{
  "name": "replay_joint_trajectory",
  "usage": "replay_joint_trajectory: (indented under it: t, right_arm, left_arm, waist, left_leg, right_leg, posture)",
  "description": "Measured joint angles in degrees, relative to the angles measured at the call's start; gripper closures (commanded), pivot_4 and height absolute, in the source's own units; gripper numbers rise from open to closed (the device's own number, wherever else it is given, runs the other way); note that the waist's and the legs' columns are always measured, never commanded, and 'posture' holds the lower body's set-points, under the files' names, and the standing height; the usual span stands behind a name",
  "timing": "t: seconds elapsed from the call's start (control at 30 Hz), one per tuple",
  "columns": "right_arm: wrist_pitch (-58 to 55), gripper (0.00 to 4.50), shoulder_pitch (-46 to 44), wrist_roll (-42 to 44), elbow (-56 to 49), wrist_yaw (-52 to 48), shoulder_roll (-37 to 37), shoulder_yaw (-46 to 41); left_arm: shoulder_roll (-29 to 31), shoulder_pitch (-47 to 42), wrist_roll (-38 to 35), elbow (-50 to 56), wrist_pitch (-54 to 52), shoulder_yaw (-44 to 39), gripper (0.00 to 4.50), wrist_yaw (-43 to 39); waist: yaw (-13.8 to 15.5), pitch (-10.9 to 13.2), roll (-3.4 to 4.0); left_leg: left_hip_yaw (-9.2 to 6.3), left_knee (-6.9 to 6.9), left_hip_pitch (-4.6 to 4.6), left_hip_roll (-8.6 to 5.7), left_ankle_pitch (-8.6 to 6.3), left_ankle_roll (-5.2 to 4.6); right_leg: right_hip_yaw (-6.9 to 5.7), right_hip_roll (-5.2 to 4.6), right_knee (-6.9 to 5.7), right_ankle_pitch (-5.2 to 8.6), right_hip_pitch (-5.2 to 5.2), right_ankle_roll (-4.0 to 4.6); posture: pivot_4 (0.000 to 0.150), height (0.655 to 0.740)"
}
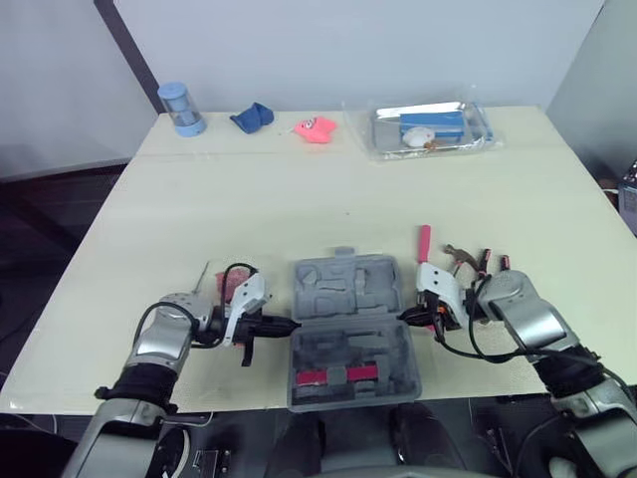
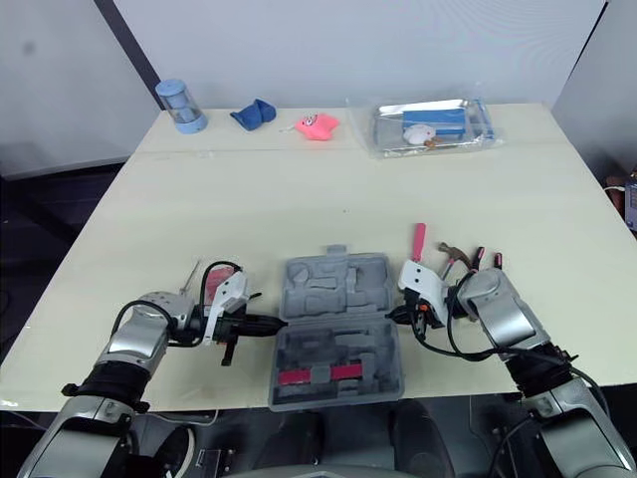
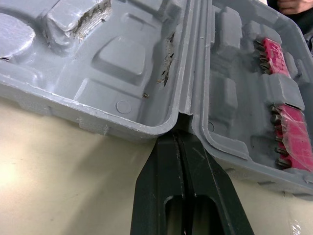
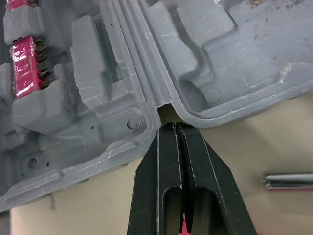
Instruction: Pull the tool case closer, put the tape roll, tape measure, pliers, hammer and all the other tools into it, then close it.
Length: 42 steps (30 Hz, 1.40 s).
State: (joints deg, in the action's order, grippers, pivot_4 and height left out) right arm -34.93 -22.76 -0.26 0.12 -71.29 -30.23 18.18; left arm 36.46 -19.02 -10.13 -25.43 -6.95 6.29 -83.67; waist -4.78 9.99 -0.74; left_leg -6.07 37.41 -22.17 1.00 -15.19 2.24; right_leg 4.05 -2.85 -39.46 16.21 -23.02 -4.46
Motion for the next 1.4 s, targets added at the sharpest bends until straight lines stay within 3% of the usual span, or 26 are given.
replay_joint_trajectory:
  t: [0.67, 1.4]
  right_arm:
    - [-7.27, 4.44, 5.51, 5.23, -7.74, 3.24, -2.54, 1.6]
    - [-7.51, 4.44, 5.91, 7.5, -8.44, 5.38, -3.66, 2.11]
  left_arm:
    - [1.14, 2.5, 0.74, 2.94, 1.27, 2.68, 4.5, -3.34]
    - [0.63, 3.91, 0.29, 5.63, -1.46, 2.71, 4.5, -2.09]
  waist:
    - [0.32, 0.0, 0.0]
    - [1.04, 0.0, 0.0]
  left_leg:
    - [0.01, 0.0, 0.0, 0.0, 0.0, -0.01]
    - [0.01, 0.01, 0.0, 0.0, 0.0, -0.01]
  right_leg:
    - [0.0, 0.0, 0.02, 0.0, 0.02, 0.0]
    - [0.0, 0.0, 0.05, 0.0, 0.04, -0.01]
  posture:
    - [0.15, 0.74]
    - [0.15, 0.74]
